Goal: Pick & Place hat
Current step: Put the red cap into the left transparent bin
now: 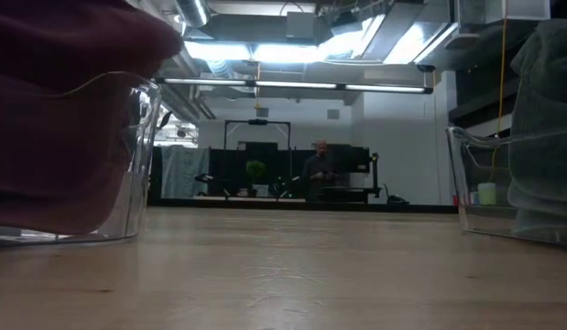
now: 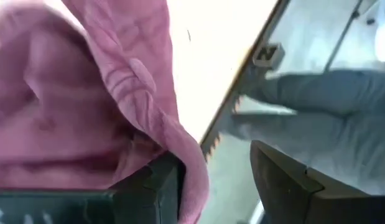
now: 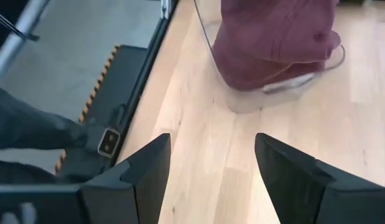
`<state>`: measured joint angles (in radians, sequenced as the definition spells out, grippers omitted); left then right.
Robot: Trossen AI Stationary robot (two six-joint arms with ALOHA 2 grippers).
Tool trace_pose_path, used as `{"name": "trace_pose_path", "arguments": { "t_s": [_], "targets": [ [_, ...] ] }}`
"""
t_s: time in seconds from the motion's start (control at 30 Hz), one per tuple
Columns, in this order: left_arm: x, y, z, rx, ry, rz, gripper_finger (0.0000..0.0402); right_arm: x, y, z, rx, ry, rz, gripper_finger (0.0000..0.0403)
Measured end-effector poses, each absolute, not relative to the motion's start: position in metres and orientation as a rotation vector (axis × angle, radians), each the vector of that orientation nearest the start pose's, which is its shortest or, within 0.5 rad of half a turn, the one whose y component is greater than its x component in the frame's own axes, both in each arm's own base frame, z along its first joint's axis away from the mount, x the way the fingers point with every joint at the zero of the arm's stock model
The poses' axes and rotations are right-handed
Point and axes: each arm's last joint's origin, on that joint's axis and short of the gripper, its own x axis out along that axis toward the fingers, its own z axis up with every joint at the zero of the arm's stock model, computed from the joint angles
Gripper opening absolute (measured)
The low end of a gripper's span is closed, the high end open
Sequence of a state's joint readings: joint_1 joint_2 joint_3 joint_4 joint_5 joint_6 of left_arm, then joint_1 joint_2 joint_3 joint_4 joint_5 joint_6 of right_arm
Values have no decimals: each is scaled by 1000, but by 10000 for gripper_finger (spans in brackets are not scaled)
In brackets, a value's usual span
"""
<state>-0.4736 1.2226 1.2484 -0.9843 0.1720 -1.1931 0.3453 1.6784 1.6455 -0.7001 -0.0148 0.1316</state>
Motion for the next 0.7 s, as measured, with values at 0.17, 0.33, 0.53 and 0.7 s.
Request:
{"name": "trace_pose_path", "arguments": {
  "t_s": [0.17,0.33,0.53,0.7],
  "targets": [
    [208,-106,343,-819,1049,35,173,334,124,360,-10,765,272,232],
    [204,-102,340,-820,1095,73,173,331,123,362,8,764,264,232],
    [188,-105,333,-827,1294,118,173,329,122,360,11,796,218,232],
    [179,-98,342,-830,1216,108,173,321,117,362,-16,830,171,233]
  ]
}}
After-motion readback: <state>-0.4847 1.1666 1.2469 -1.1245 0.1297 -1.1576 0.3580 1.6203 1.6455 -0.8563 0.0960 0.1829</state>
